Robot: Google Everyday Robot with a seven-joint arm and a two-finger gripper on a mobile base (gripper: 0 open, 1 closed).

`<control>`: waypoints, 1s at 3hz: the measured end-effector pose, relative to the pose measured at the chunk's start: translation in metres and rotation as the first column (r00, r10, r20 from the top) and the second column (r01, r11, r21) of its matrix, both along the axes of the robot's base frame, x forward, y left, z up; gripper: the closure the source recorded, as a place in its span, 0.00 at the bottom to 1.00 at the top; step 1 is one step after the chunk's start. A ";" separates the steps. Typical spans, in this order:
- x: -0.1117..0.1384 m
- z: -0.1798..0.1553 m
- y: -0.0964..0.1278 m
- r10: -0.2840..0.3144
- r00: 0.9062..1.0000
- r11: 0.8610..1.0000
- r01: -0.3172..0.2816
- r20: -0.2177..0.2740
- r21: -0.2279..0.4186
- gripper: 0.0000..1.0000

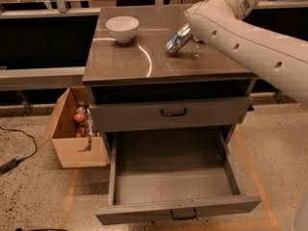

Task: Pick redbull can from middle drawer and place on counter

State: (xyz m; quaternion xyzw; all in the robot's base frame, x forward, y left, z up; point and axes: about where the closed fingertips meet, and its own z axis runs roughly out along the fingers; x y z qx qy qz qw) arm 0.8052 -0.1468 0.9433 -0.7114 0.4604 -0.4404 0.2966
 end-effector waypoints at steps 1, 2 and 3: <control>0.010 -0.022 -0.002 0.004 0.999 1.000 -0.004 -0.041 0.024 0.00; 0.013 -0.037 -0.005 -0.005 0.998 1.000 0.006 -0.064 0.028 0.00; 0.008 -0.042 -0.014 -0.029 0.997 1.000 0.030 -0.078 0.006 0.00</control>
Offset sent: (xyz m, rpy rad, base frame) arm 0.0154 -0.0107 -0.0529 0.0333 0.0887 -0.0219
